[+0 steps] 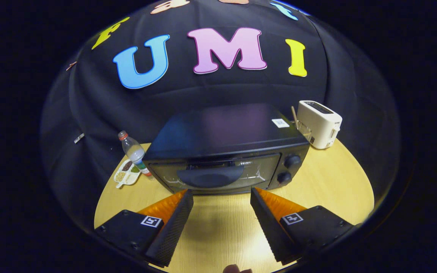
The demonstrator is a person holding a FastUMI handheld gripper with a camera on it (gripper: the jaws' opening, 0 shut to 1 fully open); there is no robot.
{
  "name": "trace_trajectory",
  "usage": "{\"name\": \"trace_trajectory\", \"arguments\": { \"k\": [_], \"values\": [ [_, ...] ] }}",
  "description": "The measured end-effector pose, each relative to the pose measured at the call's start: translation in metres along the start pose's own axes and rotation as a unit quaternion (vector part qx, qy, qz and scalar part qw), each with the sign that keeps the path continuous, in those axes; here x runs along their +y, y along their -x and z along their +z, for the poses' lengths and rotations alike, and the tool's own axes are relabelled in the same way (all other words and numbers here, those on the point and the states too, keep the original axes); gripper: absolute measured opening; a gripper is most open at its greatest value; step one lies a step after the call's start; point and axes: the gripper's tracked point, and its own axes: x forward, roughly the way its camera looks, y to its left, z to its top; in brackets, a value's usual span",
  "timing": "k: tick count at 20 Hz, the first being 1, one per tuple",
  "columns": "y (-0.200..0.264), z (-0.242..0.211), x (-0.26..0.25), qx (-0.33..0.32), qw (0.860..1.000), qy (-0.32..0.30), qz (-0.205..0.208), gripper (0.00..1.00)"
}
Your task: Open the toaster oven, put the food inside, and close the toaster oven door.
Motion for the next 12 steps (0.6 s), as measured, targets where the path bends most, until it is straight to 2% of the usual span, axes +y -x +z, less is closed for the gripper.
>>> {"name": "trace_trajectory", "arguments": {
  "k": [4, 12],
  "values": [
    [0.034, 0.044, -0.010, -0.058, 0.998, -0.009, 0.008, 0.98],
    [0.150, 0.149, -0.035, -0.180, 0.983, 0.014, 0.018, 0.98]
  ]
}}
